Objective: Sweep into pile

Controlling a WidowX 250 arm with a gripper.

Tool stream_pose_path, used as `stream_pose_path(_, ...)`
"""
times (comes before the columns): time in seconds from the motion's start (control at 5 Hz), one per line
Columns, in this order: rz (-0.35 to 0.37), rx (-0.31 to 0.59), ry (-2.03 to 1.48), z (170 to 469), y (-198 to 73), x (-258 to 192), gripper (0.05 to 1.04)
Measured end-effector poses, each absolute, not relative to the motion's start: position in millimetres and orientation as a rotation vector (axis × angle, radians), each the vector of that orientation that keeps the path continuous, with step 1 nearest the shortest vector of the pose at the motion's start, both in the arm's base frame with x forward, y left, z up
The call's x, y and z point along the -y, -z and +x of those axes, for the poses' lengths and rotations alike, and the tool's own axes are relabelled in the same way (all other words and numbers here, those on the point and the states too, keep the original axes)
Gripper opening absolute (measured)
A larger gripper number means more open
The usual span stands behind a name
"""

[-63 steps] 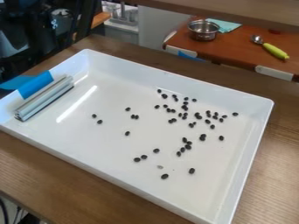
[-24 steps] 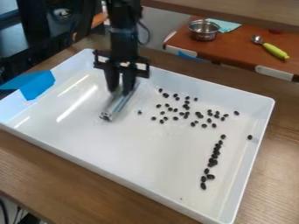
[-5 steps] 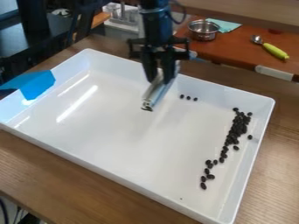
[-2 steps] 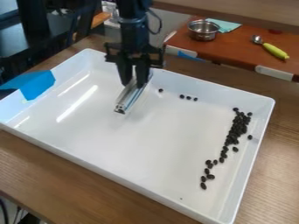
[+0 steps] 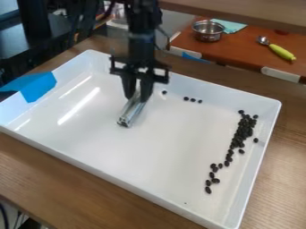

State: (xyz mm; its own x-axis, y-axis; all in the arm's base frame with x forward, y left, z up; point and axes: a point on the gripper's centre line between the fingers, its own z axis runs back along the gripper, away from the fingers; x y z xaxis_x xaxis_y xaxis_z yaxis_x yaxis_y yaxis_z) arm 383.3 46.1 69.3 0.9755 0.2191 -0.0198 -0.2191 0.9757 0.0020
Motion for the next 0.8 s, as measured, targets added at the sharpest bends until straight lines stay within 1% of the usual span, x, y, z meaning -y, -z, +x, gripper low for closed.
stream_pose_path(0.2,0.021,-0.03,-0.23,390.9,-68.1,-40.6,0.336)
stream_pose_path(0.4,0.022,-0.028,-0.225,394.9,-67.3,-34.2,0.336)
stream_pose_path(0.8,-0.021,-0.039,-0.219,400.8,-68.2,-0.3,0.336)
